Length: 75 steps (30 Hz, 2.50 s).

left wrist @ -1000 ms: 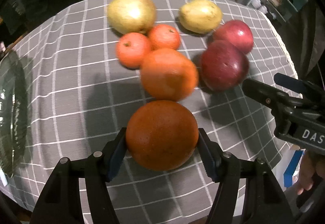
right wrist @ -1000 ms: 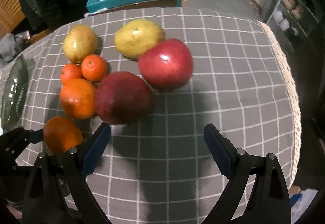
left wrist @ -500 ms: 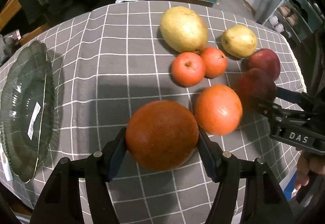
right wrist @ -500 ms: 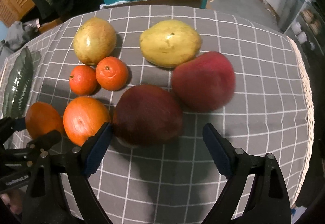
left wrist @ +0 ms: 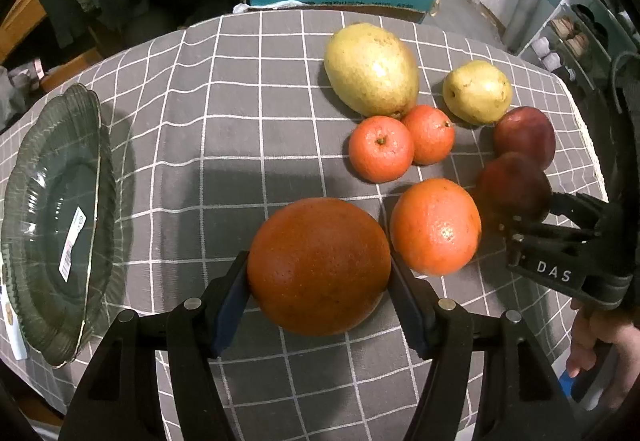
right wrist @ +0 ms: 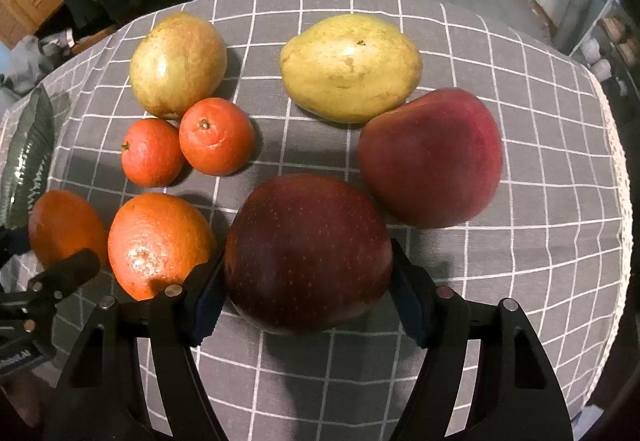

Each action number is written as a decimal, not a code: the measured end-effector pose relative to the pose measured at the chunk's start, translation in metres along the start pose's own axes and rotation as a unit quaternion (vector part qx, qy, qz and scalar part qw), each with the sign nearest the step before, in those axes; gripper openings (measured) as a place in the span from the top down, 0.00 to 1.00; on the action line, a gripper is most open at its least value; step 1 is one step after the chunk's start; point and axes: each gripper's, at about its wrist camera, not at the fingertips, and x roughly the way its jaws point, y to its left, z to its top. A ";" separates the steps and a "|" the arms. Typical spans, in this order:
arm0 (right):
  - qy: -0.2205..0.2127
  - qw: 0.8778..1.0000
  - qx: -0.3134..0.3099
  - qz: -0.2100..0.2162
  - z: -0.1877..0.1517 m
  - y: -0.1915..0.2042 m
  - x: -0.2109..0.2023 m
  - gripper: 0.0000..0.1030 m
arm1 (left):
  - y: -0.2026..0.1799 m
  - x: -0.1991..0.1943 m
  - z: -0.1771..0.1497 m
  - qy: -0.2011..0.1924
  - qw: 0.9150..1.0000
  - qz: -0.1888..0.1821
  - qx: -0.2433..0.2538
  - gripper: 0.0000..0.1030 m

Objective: Organize fruits
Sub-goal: 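Close the left tool on the orange while the right tool grips the red apple and lifts, then carry the orange with the left tool while the right tool carries the apple over the green bowl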

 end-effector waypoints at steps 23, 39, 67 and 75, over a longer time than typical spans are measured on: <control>-0.111 0.993 -0.004 -0.036 -0.007 0.008 -0.099 0.30 | 0.003 -0.077 0.004 -0.093 0.996 0.013 0.007 0.34; -0.200 0.979 -0.023 -0.021 -0.007 0.027 -0.169 0.30 | 0.014 -0.134 0.003 -0.165 0.986 0.016 0.007 0.34; -0.266 0.961 -0.068 0.030 0.006 0.087 -0.224 0.30 | 0.068 -0.202 -0.010 -0.243 0.969 0.033 -0.029 0.34; -0.259 0.961 -0.088 0.046 0.018 0.117 -0.219 0.30 | 0.096 -0.208 -0.015 -0.247 0.967 0.045 -0.053 0.34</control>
